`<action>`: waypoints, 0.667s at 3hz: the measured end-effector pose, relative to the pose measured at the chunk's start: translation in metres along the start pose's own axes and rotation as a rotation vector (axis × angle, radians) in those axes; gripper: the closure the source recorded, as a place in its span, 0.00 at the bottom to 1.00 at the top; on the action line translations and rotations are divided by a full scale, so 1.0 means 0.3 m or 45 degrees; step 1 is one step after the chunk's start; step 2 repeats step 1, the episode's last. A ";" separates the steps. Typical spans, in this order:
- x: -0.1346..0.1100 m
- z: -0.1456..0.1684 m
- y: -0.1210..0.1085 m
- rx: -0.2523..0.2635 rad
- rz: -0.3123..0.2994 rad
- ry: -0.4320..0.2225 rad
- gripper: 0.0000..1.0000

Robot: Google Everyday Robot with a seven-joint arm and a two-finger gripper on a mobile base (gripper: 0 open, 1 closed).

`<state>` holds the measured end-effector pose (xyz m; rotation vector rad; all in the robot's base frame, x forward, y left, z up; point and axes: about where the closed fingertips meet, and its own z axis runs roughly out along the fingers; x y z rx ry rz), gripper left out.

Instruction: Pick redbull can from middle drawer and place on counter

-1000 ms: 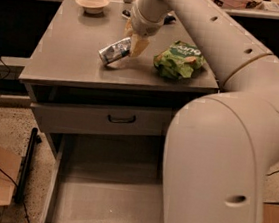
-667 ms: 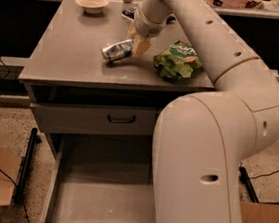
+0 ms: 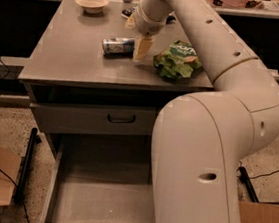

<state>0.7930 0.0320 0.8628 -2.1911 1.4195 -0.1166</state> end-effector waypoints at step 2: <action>0.000 0.000 0.000 0.000 0.000 0.000 0.00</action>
Offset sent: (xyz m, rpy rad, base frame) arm 0.0000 0.0000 0.0000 0.0000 0.0000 0.0000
